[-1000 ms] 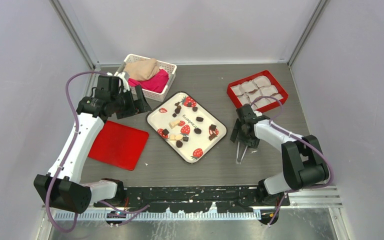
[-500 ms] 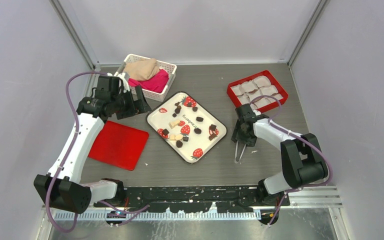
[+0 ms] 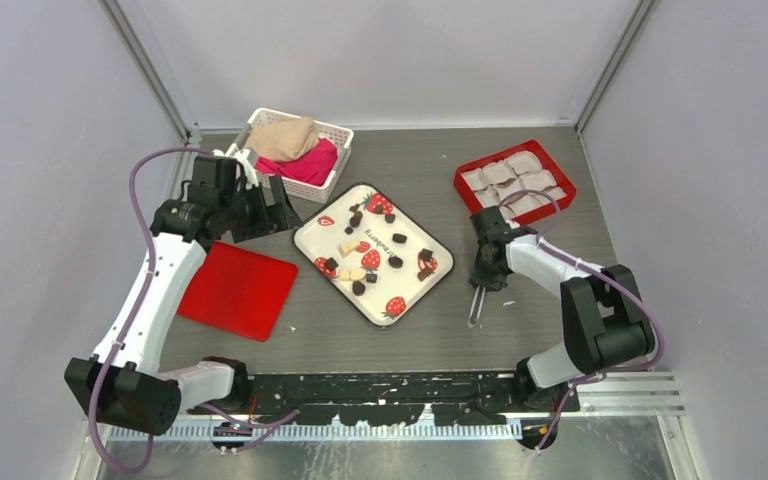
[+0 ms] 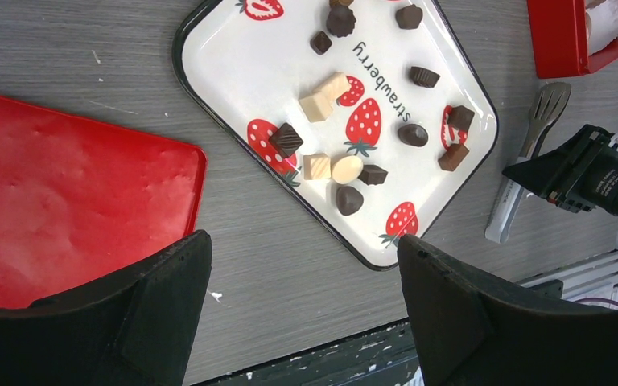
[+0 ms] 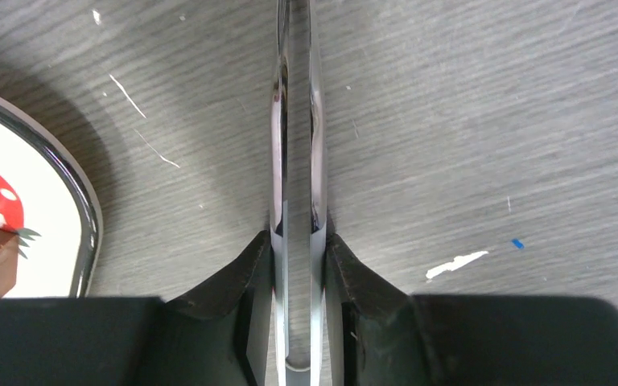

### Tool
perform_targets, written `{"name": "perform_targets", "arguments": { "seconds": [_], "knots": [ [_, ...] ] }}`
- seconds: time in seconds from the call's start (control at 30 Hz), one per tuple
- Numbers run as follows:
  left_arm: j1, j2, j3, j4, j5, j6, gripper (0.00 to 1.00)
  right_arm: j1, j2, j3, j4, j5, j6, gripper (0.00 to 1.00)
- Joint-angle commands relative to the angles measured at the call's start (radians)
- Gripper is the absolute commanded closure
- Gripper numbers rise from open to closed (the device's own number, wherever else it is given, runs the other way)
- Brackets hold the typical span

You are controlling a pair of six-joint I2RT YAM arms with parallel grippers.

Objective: Pack the chocolate

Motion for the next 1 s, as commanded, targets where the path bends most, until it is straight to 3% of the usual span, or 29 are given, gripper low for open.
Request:
{"name": "perform_targets", "arguments": {
  "seconds": [0.0,0.17,0.37,0.6,0.97],
  "knots": [
    [-0.004,0.003,0.015,0.019,0.027,0.018,0.14,0.009,-0.099,0.049,-0.107,-0.007,0.016,0.93],
    [-0.004,0.013,0.029,0.009,0.025,0.027,0.14,0.02,-0.245,0.175,-0.261,-0.053,0.016,0.95],
    [-0.004,0.026,0.027,0.012,0.023,0.034,0.14,0.035,-0.326,0.419,-0.373,-0.245,-0.059,0.95],
    [-0.004,0.036,0.031,0.02,0.022,0.035,0.14,0.112,-0.289,0.678,-0.343,-0.402,-0.11,0.94],
    [-0.004,0.023,0.017,0.018,-0.006,0.034,0.14,0.179,-0.167,0.871,-0.384,-0.42,-0.164,0.94]
  ]
}}
